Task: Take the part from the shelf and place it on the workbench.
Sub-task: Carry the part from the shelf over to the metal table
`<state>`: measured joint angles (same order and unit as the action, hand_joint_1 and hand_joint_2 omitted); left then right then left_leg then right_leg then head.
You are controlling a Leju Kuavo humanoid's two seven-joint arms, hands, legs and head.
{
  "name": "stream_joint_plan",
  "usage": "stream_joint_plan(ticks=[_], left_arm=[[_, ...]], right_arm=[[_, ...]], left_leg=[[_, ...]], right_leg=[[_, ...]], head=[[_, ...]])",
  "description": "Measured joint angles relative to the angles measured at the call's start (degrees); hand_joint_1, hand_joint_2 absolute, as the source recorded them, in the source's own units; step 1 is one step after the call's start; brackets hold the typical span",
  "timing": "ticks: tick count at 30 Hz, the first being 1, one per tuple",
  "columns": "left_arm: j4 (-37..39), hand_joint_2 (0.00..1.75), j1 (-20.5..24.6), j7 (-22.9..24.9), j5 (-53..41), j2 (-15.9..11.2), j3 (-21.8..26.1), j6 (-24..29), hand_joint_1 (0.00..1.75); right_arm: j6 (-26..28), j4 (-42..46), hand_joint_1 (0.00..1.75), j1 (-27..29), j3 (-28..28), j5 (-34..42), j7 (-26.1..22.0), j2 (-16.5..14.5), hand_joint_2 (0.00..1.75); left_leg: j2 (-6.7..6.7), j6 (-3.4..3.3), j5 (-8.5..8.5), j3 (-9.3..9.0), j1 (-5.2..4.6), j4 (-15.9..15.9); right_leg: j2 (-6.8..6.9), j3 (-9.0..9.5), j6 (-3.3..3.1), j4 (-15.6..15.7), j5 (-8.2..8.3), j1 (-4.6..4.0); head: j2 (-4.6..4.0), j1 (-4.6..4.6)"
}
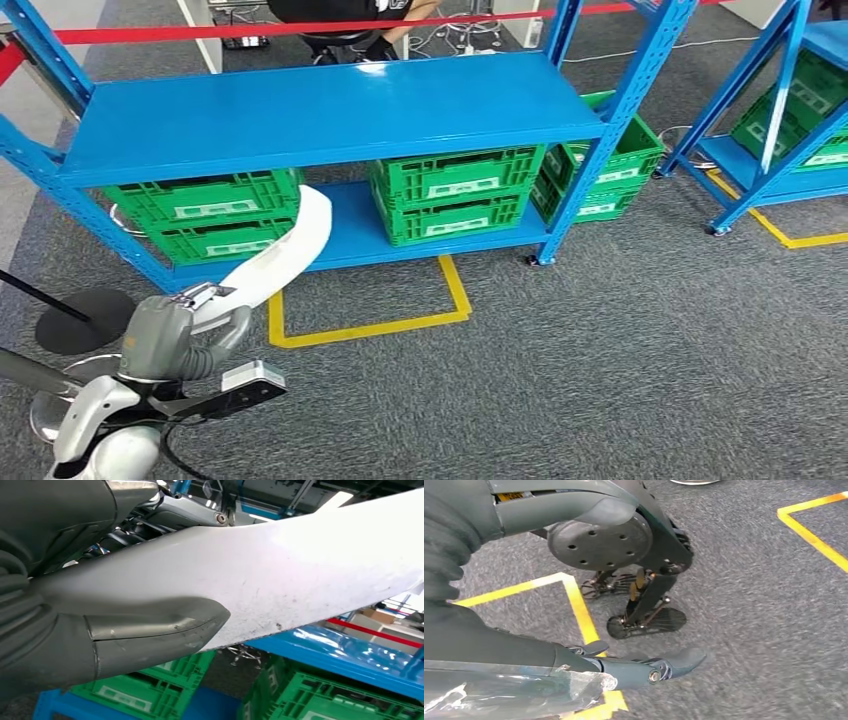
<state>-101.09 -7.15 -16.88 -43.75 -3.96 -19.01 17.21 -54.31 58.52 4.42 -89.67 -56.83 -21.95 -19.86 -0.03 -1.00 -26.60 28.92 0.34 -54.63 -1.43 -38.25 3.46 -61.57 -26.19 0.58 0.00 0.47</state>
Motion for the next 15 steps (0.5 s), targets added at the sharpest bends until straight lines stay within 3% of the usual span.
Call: stream_joint_plan(ticks=[2,3,4,5,7,9,10,13,14,15], left_arm=[[0.2,1.75,0.0,-0.3,0.0,0.0,0.2,0.0,1.75],[0.3,1.75,0.0,-0.5,0.1,0.0,0.3,0.0,1.75],[0.4,1.75,0.1,-0.6,0.1,0.0,0.3,0.0,1.75],[0.5,1.75,0.1,-0.6,0.1,0.0,0.4,0.0,1.75],[0.6,1.75,0.2,-0.7,0.3,0.0,0.4,0.0,1.75],[0.7,1.75,0.4,-0.8,0.4,0.0,0.5,0.0,1.75],[0.7,1.75,0.5,-0.9,0.4,0.0,0.5,0.0,1.75],[0.7,1.75,0.7,-1.0,0.5,0.0,0.6,0.0,1.75],[0.7,1.75,0.7,-1.1,0.5,0.0,0.6,0.0,1.75],[0.8,1.75,0.7,-1.1,0.5,0.0,0.7,0.0,1.75]], right_arm=[[0.0,0.0,0.0,0.0,0.0,0.4,0.2,0.0,1.75],[0.0,0.0,0.0,0.0,0.0,0.6,0.2,0.0,1.75],[0.0,0.0,0.0,0.1,0.0,0.7,0.3,-0.1,1.75],[0.0,0.0,0.0,0.1,0.0,1.0,0.3,-0.1,1.75],[0.1,0.0,0.0,0.1,0.0,1.7,0.4,-0.1,1.75],[0.3,0.0,0.0,-0.1,0.1,2.6,0.6,-0.1,1.75],[0.3,0.0,0.0,-0.2,0.1,2.9,0.7,-0.1,1.75],[0.4,0.0,0.0,0.0,0.0,3.4,0.8,-0.1,1.75],[0.4,0.0,0.0,0.2,0.0,3.5,0.9,-0.2,1.75],[0.5,0.0,0.0,0.3,0.0,3.6,0.9,-0.2,1.75]], left_leg=[[0.96,-0.49,1.03,1.21,-0.23,-0.1],[1.45,-0.56,1.53,1.88,-0.34,-0.2],[1.95,-0.56,2.0,2.58,-0.42,-0.3],[2.43,-0.52,2.46,3.28,-0.49,-0.4],[3.28,-0.29,3.34,4.43,-0.62,-0.7],[4.11,0.18,4.26,5.0,-0.82,-0.9],[4.52,0.44,4.71,5.1,-0.86,-0.9],[5.5,1.08,5.67,5.45,-0.68,-0.8],[5.09,1.39,5.15,5.73,-0.59,-1.0],[4.18,1.76,3.44,6.19,-0.5,-2.1]], right_leg=[[0.79,-2.1,0.4,-8.1,-5.32,-0.01],[0.92,-2.55,0.5,-11.3,-6.55,-0.01],[0.98,-2.08,0.53,-12.7,-6.51,-0.02],[1.09,-0.56,0.48,-11.9,-5.49,-0.02],[2.23,5.42,0.18,-4.9,-2.94,-0.12],[4.01,11.33,-0.23,3.3,-2.77,-0.48],[4.47,12.6,-0.44,5.6,-3.1,-0.68],[3.65,11.79,-1.32,6.6,-2.59,-0.94],[3.3,11.25,-1.78,6.6,-2.1,-0.87],[2.87,10.53,-2.34,6.6,-1.38,-0.77]], head=[[0.0,0.2],[0.0,0.2],[0.0,0.2],[0.0,0.2],[0.0,0.21],[0.0,0.18],[0.0,0.19],[0.0,0.31],[0.0,0.3],[0.0,0.25]])
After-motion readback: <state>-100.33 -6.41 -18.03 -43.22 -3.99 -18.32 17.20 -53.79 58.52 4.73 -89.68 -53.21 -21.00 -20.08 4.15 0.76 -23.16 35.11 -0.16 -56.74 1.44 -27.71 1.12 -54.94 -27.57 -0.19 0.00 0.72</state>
